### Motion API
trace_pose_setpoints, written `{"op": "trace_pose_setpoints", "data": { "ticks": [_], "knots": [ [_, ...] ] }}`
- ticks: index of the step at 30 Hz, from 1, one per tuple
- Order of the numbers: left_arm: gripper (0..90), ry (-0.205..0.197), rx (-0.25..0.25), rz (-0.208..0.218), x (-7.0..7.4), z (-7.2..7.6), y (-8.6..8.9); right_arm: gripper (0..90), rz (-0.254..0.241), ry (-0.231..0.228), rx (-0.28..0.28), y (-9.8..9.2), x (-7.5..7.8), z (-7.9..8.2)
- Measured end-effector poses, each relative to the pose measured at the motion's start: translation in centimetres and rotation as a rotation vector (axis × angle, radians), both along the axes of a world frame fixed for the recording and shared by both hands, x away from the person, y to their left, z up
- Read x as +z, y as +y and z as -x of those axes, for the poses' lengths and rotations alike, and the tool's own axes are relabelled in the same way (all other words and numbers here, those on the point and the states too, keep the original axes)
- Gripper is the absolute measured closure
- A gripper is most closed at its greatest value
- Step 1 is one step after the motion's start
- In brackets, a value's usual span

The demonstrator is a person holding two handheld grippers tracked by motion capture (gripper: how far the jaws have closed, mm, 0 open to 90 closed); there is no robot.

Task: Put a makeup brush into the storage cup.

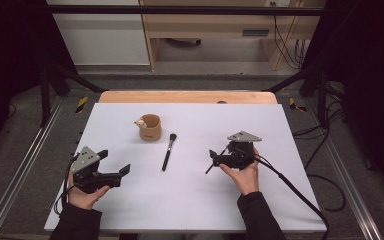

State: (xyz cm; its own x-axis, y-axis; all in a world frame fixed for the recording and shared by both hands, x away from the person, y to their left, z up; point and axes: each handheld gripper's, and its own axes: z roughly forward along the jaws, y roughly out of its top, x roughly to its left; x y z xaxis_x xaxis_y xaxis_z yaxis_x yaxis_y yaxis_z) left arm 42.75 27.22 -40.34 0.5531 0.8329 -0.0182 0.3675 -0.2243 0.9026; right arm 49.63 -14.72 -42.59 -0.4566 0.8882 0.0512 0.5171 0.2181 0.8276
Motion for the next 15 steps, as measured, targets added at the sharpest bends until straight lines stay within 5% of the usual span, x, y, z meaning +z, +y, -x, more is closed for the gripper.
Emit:
{"op": "trace_pose_setpoints", "data": {
  "ticks": [15],
  "knots": [
    [5.5, -0.003, -0.001, -0.003, 0.0, 0.1, 0.0, 8.2, 0.044, 0.056, -0.005, 1.0, -2.4, -0.8]
  ]
}}
